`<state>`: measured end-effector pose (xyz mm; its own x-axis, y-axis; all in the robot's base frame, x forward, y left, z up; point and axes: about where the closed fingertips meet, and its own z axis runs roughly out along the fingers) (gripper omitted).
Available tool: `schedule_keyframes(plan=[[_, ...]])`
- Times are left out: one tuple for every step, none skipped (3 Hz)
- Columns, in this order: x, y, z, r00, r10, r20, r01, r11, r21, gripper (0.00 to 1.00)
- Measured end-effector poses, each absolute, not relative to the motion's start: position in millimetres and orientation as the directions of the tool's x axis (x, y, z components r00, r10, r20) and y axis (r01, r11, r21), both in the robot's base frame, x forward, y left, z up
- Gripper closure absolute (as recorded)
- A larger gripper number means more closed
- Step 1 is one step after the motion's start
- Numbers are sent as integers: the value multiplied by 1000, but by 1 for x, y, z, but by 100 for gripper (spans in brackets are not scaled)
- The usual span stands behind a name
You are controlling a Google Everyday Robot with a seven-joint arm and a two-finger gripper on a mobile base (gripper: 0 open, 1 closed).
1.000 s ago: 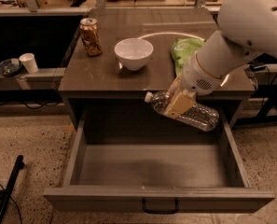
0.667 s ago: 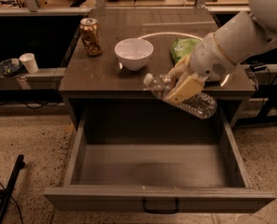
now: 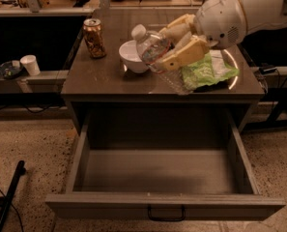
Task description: Pick water bottle from top drawer and place on counter
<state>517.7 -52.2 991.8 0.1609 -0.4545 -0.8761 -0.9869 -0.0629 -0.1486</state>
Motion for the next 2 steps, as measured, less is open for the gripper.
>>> schedule_keyframes(plan=[[523, -26, 1013, 183, -272, -945, -983, -75, -169, 100], [541, -1, 1030, 217, -84, -973, -976, -25, -216, 100]])
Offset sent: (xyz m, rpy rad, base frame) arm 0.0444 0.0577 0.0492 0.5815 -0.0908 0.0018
